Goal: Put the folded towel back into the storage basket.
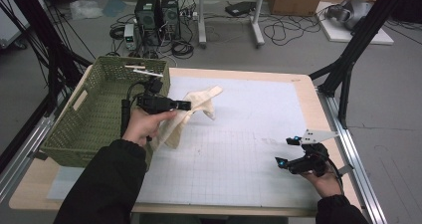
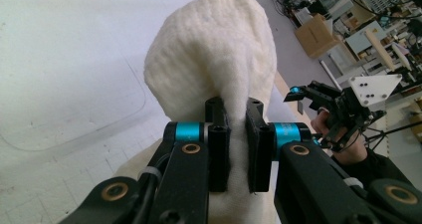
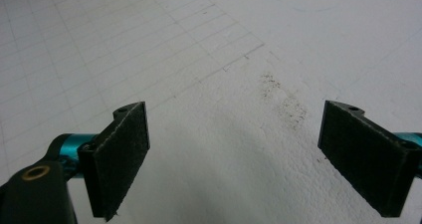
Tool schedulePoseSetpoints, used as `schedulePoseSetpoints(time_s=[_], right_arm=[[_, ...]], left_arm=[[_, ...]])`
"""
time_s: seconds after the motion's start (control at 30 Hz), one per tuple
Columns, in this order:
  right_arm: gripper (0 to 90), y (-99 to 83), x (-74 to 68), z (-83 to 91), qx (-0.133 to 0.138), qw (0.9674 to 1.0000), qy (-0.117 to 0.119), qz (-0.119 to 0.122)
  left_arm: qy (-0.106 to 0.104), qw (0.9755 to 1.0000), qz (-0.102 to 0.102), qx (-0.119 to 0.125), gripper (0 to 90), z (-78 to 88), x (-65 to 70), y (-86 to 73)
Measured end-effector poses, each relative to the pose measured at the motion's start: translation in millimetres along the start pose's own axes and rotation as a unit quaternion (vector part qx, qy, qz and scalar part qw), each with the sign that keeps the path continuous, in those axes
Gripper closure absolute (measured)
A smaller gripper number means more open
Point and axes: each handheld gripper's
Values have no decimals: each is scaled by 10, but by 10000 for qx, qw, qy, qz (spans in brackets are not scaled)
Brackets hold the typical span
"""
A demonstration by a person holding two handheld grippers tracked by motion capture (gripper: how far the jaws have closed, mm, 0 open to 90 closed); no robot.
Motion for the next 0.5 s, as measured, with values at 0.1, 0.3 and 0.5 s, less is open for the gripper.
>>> schedulePoseSetpoints(time_s=[0.1,0.3,0.5], right_arm=[[119,0,-2,-3,2,10000,-10,17],[119,2,0,-8,-9,10000,-1,9],[119,6,6,-33,-20,10000,16,18]], left_arm=[[-27,10000,14,21,824,5,-8,2],[-89,9999,54,-18,824,45,-39,11],[-183,9997,119,59,824,165,-64,67]])
Point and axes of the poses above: each handheld gripper's, and its own axes: z roughly backward along the jaws, y roughly out of its top, x roughly to its right, and after that the axes turned 10 degrees about y, right-handed
